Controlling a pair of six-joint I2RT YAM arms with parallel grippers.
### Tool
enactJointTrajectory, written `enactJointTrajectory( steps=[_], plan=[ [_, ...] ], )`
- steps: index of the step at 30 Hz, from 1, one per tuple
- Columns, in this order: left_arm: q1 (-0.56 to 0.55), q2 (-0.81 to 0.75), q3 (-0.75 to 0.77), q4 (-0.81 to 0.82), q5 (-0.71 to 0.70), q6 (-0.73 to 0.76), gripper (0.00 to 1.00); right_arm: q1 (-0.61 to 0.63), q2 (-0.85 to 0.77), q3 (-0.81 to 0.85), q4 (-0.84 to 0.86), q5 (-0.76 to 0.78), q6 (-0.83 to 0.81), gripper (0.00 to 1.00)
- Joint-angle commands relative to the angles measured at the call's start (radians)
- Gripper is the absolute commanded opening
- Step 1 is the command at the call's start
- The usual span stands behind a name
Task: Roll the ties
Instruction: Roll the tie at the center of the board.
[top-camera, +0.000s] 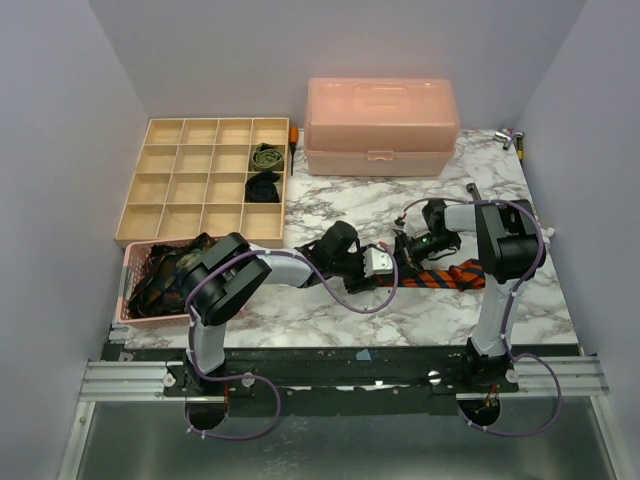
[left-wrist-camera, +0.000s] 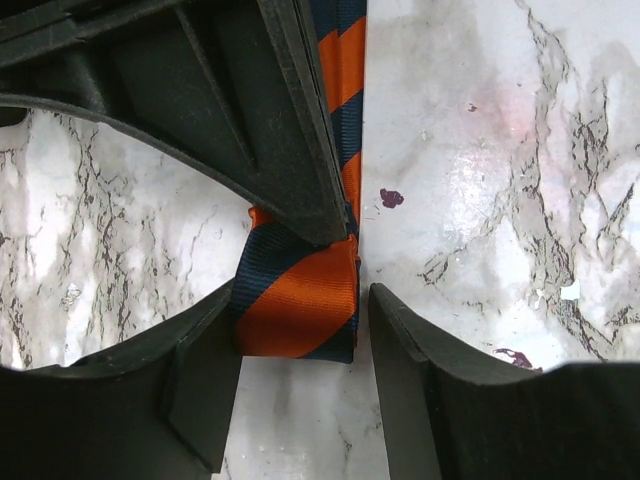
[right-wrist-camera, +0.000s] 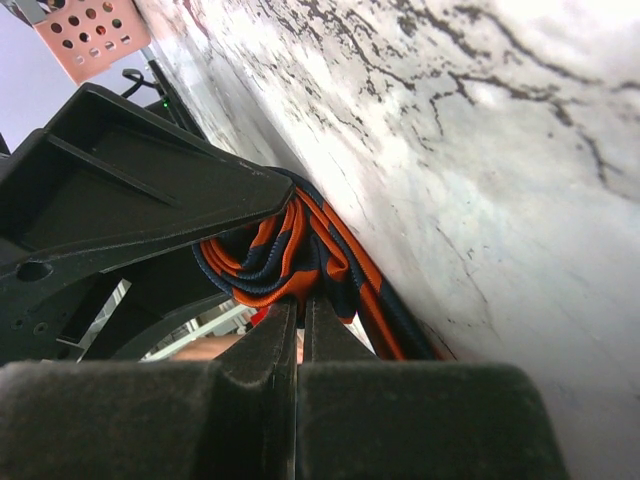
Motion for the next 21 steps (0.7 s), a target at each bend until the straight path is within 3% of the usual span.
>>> enactJointTrajectory(
  steps=[1,7,10,13,14,21],
  plan=[
    [0.0,0.021,0.005,-0.091,0.026,-0.005,0.53,-0.004,0.028,-0.018,0.018,0.141,-0.02,0.0],
    [-0.001,0.063,0.089,-0.206,-0.008,-0.017,0.23,-0.005,0.011,0.012,-0.025,0.156,-0.055,0.02],
    [-0.001,0.073,0.08,-0.265,-0.037,0.002,0.13,-0.011,-0.019,0.101,-0.129,0.191,-0.124,0.2],
    [-0.001,0.075,0.053,-0.289,-0.056,0.007,0.07,-0.049,-0.085,0.171,-0.234,0.227,-0.184,0.48],
    [-0.002,0.076,0.048,-0.294,-0.063,0.005,0.06,-0.06,-0.103,0.189,-0.269,0.25,-0.205,0.52],
    [0.0,0.079,0.051,-0.308,-0.073,0.018,0.05,-0.181,-0.188,0.154,-0.401,0.48,-0.355,0.43]
  ],
)
